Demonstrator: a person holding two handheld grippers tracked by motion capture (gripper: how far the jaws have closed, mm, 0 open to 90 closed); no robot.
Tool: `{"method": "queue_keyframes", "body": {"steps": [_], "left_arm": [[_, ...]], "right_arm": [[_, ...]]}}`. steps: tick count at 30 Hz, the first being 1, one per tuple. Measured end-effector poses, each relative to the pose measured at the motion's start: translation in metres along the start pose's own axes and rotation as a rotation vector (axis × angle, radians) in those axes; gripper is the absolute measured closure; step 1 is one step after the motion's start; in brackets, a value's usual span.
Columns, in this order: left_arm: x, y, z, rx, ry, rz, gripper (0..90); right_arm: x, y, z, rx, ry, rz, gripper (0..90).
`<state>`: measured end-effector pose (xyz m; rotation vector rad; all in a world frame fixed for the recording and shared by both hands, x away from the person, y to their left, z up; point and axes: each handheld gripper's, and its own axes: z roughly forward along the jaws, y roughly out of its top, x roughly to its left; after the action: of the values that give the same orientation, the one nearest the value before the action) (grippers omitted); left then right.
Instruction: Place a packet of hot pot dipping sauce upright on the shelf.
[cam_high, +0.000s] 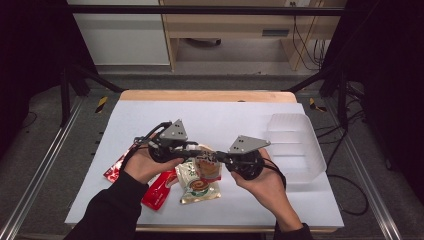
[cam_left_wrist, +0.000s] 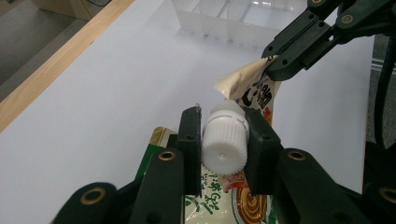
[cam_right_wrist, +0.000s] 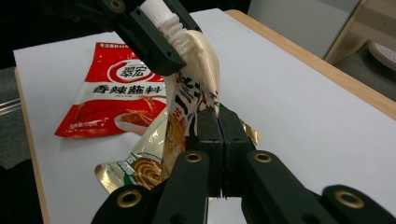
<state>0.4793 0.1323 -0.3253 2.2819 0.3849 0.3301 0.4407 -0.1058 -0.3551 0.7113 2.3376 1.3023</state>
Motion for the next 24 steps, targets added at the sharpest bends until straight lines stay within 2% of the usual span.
{"method": "queue_keyframes", "body": {"steps": [11,14,16,17,18,19,21,22,23,24], "left_arm": [[-0.011,0.022,-0.001,0.060,-0.019,0.075,72.8],[-0.013,0.026,0.000,0.069,-0.025,0.094,73.0],[-0.014,0.027,0.000,0.076,-0.023,0.104,73.1],[-0.015,0.028,0.000,0.084,-0.023,0.112,73.2],[-0.015,0.028,0.000,0.084,-0.023,0.112,73.1],[-0.015,0.027,0.000,0.084,-0.022,0.124,73.1],[-0.016,0.027,0.000,0.086,-0.021,0.128,73.1],[-0.016,0.027,0.000,0.086,-0.021,0.128,73.1],[-0.016,0.027,0.000,0.086,-0.021,0.131,73.1],[-0.015,0.027,0.000,0.084,-0.026,0.134,73.1]], "right_arm": [[-0.002,-0.006,-0.008,0.016,-0.012,0.008,88.2],[-0.004,-0.006,-0.010,0.027,-0.010,0.000,83.0],[-0.005,-0.004,-0.012,0.040,-0.015,-0.020,75.7],[-0.006,0.000,-0.013,0.063,-0.024,-0.050,63.9],[-0.006,0.000,-0.013,0.063,-0.024,-0.050,63.9],[-0.005,0.004,-0.013,0.103,-0.025,-0.098,51.9],[-0.004,0.009,-0.012,0.156,-0.026,-0.154,43.8],[-0.004,0.009,-0.012,0.156,-0.026,-0.154,43.8],[-0.005,0.014,-0.009,0.196,-0.021,-0.203,37.4],[-0.005,0.017,-0.008,0.213,-0.017,-0.227,35.2]]}}
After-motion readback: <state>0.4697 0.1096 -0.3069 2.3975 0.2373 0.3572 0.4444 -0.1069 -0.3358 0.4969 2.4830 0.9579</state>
